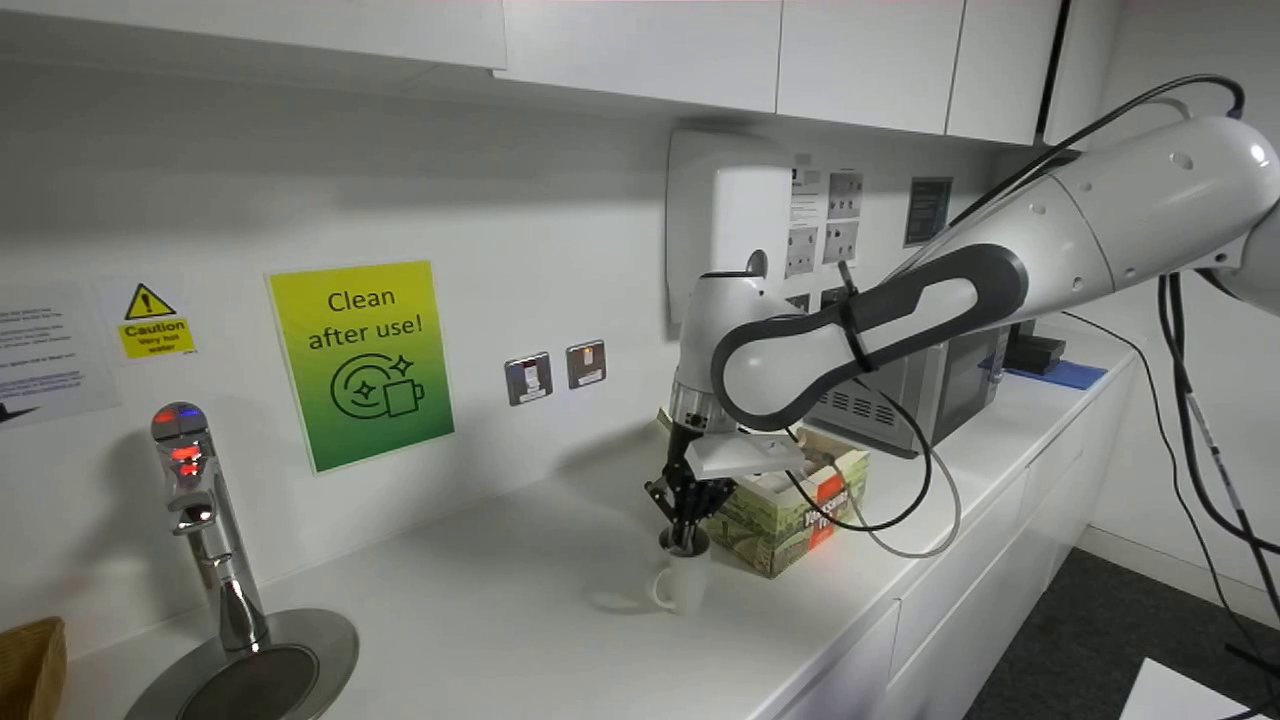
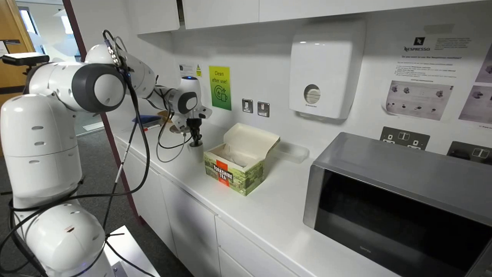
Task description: Put the tea bag in the cup
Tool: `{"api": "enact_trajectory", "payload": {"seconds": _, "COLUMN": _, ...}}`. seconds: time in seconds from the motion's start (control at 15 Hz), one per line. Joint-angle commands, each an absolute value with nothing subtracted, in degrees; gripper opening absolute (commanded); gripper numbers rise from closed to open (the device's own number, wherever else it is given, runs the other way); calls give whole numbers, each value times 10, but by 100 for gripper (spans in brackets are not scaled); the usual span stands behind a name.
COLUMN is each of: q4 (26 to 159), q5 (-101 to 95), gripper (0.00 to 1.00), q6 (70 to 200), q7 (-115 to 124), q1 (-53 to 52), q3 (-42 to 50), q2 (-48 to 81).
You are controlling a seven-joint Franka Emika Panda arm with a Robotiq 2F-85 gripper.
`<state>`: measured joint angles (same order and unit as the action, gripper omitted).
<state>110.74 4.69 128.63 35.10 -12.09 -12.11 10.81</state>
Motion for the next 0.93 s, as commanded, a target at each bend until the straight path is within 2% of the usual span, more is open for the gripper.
{"api": "enact_trajectory", "payload": {"seconds": 0.0, "q4": 1079, "q5": 54, "gripper": 0, "q6": 1278, "q7": 341, "q1": -130, "q3": -111, "q2": 127}}
{"api": "enact_trajectory", "payload": {"seconds": 0.47, "q4": 1064, "q5": 54, "gripper": 0, "q6": 1276, "q7": 339, "q1": -131, "q3": -109, "q2": 142}}
{"api": "enact_trajectory", "payload": {"seconds": 0.53, "q4": 1064, "q5": 55, "gripper": 26, "q6": 1277, "q7": 341, "q1": -131, "q3": -109, "q2": 142}}
{"api": "enact_trajectory", "payload": {"seconds": 0.6, "q4": 1062, "q5": 56, "gripper": 28, "q6": 1275, "q7": 339, "q1": -131, "q3": -109, "q2": 142}}
{"api": "enact_trajectory", "payload": {"seconds": 0.87, "q4": 1065, "q5": 54, "gripper": 57, "q6": 1276, "q7": 338, "q1": -131, "q3": -109, "q2": 135}}
